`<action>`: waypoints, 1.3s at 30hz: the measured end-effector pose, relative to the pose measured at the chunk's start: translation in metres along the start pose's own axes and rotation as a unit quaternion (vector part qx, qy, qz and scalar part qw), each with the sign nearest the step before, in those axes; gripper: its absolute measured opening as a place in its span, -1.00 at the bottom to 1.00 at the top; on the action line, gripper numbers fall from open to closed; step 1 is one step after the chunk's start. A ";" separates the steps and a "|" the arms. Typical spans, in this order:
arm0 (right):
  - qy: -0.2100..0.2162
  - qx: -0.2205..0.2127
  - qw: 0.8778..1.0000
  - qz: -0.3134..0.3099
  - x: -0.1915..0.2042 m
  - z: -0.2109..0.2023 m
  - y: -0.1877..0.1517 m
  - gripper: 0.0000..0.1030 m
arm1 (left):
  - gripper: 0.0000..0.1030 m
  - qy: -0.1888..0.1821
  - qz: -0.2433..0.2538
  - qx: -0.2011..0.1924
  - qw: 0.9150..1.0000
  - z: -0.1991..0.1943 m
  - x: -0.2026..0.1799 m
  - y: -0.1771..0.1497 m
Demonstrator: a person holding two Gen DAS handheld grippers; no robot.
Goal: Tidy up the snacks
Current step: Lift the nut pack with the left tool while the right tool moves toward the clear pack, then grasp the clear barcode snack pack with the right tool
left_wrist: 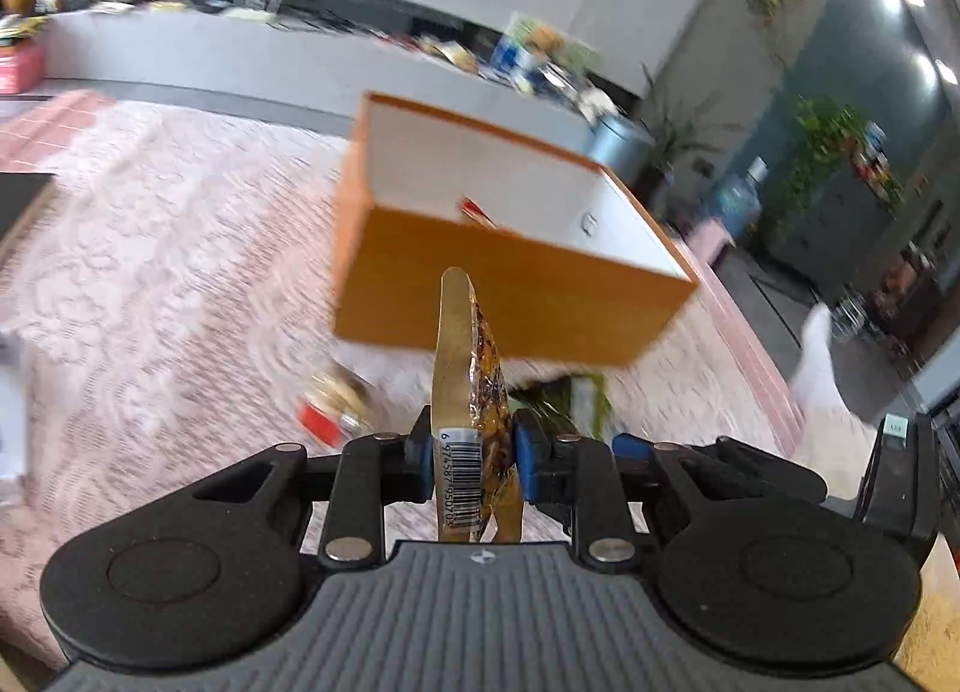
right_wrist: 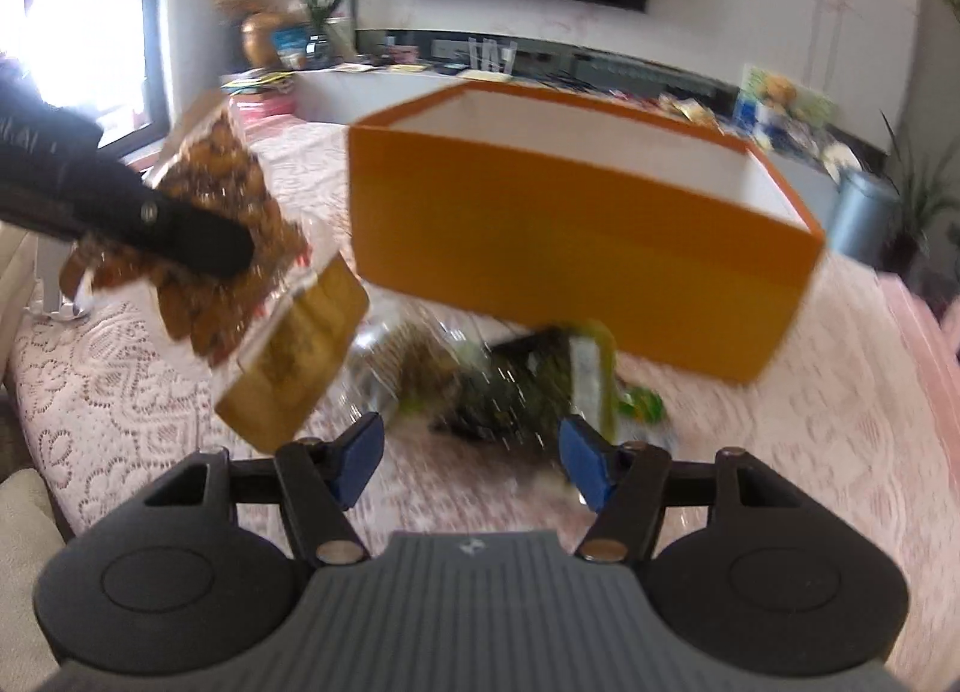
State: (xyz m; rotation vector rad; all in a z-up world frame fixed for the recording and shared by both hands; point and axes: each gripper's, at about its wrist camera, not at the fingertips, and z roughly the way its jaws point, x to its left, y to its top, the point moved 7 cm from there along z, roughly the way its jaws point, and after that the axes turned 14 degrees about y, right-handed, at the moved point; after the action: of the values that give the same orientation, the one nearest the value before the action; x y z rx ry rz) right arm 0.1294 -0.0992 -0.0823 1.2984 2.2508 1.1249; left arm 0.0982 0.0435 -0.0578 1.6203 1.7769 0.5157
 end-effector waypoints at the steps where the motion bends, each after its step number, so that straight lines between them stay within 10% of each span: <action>1: 0.003 0.001 1.000 -0.009 0.002 0.004 0.004 0.23 | -0.46 0.004 -0.003 -0.004 1.000 0.001 0.003 0.002; 25: 0.064 0.027 0.996 -0.047 0.010 0.081 0.026 0.32 | -0.46 0.025 -0.002 -0.005 1.000 0.018 0.023 0.003; 36: 0.063 0.024 0.997 -0.044 0.013 0.073 0.028 -0.38 | -0.46 0.032 0.004 -0.006 0.999 0.013 0.018 0.000; 37: 0.060 0.022 0.997 -0.045 0.014 0.071 0.028 -0.82 | -0.46 0.032 0.003 -0.007 0.999 0.012 0.018 0.000; 39: 0.042 0.012 0.998 -0.042 0.011 0.063 0.032 -1.00 | -0.46 0.033 0.000 -0.008 0.999 0.009 0.019 0.001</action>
State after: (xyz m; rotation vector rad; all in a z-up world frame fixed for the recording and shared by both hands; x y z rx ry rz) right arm 0.1802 -0.0507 -0.0978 1.1750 2.3632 1.1468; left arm 0.1049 0.0605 -0.0675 1.6092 1.8172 0.5883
